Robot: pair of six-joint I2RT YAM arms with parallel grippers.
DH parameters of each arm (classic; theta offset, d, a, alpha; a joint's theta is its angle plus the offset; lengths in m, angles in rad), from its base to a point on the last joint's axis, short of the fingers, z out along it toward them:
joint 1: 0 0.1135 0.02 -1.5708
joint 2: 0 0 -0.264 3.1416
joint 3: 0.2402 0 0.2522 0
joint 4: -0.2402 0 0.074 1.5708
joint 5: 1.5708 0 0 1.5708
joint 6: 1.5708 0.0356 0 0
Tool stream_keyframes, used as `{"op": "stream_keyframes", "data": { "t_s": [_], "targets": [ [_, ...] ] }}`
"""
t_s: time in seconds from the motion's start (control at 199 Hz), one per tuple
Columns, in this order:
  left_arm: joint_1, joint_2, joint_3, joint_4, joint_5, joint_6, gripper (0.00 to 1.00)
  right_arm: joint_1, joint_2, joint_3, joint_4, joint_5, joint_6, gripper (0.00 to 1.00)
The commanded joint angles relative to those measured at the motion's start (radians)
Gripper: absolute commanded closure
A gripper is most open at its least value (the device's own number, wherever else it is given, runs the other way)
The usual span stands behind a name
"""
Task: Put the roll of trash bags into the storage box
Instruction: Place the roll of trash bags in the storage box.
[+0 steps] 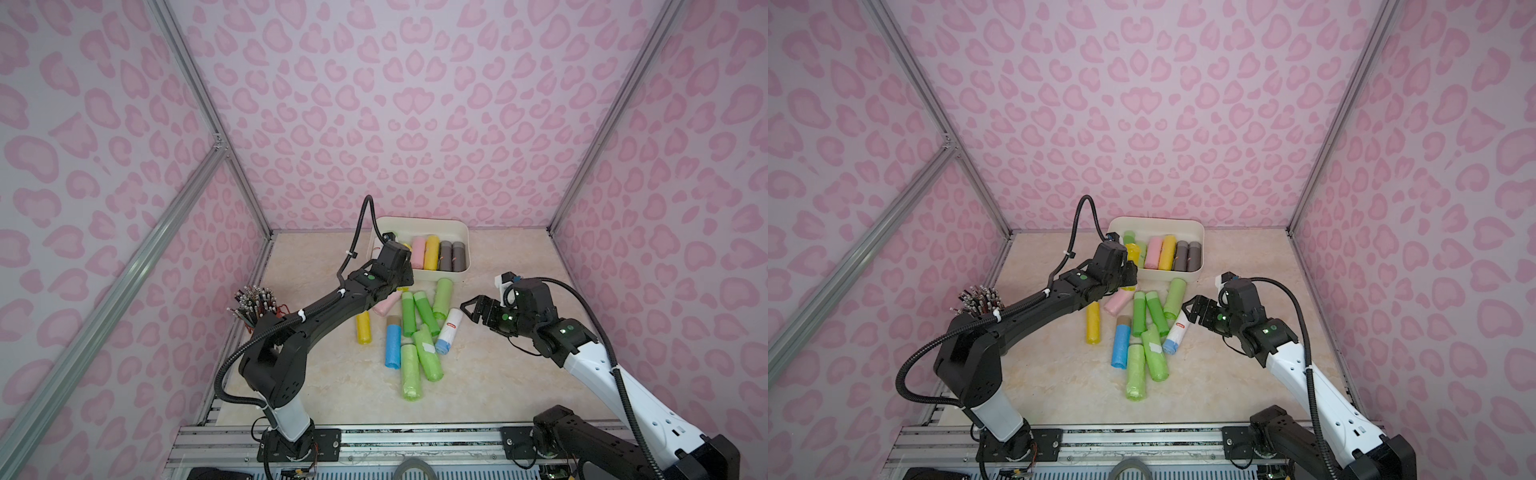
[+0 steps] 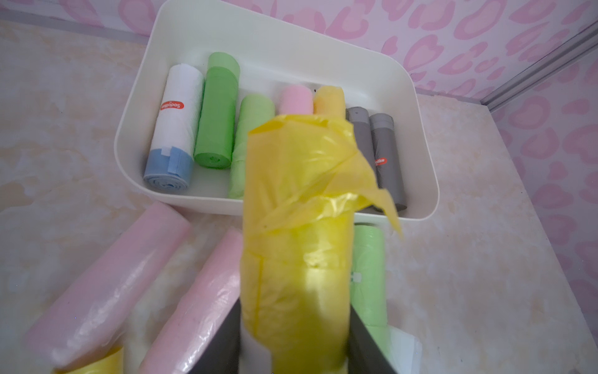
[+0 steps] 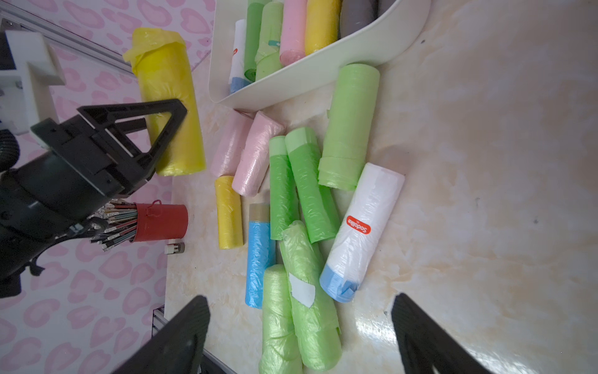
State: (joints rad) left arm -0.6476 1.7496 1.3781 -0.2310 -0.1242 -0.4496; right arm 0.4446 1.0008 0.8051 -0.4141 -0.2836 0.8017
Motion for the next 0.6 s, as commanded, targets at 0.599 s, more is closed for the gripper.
{"op": "stream_keyframes", "data": {
  "t_s": [0.599],
  "targets": [
    [0.212,0.455,0.550,-0.154,0.033,0.146,0.77,-0.007,0.032,0.029,-0.083,0.084,-0.081,0.10]
  ]
}}
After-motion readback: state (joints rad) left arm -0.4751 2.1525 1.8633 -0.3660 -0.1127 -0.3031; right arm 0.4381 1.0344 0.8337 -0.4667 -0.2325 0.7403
